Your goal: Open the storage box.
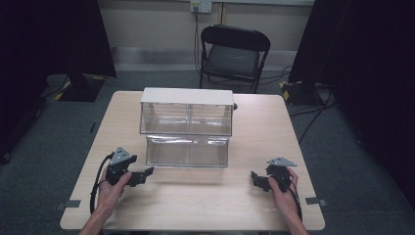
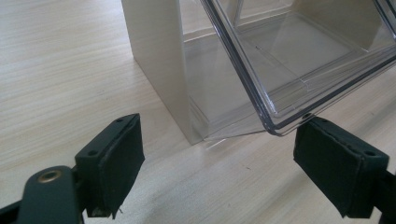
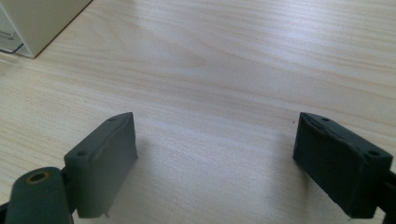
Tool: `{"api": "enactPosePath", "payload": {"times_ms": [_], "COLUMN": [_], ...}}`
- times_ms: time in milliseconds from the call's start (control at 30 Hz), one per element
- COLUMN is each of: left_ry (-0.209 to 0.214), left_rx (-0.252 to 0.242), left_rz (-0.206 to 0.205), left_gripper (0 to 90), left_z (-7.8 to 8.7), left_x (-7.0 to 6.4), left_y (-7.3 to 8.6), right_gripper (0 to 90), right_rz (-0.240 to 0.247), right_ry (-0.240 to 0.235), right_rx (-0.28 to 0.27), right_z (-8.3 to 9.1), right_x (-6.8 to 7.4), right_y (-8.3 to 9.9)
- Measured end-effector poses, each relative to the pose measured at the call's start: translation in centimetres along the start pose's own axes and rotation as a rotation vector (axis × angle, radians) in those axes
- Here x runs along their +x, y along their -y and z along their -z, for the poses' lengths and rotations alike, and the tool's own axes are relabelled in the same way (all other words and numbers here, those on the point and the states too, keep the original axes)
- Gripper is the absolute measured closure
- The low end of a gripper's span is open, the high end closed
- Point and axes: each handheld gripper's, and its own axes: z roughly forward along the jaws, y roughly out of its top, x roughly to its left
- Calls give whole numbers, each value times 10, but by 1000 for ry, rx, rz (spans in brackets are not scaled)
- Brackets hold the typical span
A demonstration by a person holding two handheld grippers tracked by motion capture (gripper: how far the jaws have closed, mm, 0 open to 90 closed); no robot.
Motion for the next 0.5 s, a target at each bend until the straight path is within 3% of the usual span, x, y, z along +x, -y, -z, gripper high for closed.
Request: {"api": "enactPosePath", "payload": {"times_ms": [500], "left_ry": [28], "left_rx": [-9], "left_rz": [-4], "left_gripper": [164], "left_z": [0], "left_x": [-1], "left_y": [0], "right_gripper": [126], "right_rz": [0], "right_ry": [0], "right_rx": [0], "right_z": [0], "right_x": [0], "right_y": [0]}}
